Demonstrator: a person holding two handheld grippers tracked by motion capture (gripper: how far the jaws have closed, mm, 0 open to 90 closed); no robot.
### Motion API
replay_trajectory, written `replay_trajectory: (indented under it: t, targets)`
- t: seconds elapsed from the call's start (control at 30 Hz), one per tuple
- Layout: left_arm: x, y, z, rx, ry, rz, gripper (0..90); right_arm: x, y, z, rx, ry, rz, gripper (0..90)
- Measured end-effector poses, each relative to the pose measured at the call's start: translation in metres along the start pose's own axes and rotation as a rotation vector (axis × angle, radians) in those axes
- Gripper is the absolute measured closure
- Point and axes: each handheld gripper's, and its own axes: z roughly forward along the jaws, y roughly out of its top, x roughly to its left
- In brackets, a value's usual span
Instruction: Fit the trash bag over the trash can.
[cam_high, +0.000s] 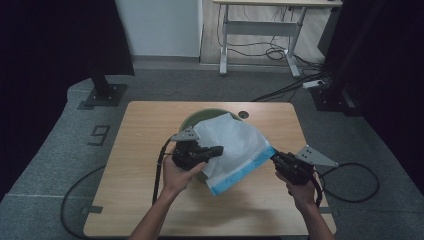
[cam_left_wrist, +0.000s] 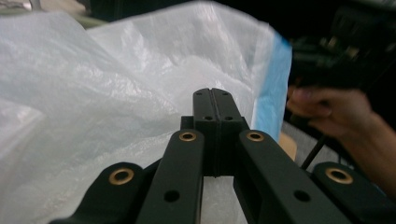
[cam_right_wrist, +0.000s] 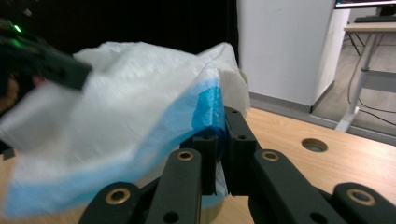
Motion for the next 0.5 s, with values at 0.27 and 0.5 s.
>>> replay_trajectory:
  t: [0.27,0.5]
  targets:
    - [0.014,0.002,-0.014,-0.083,0.023,-0.045,89.8,-0.005,-0.009,-0.006,0.061,-0.067,0.035,71.1]
    - [0.021,0.004,-0.02,-0.11,0.035,-0.068,89.7,0.009,-0.017,-0.022,0.053,-0.034,0.024,67.8]
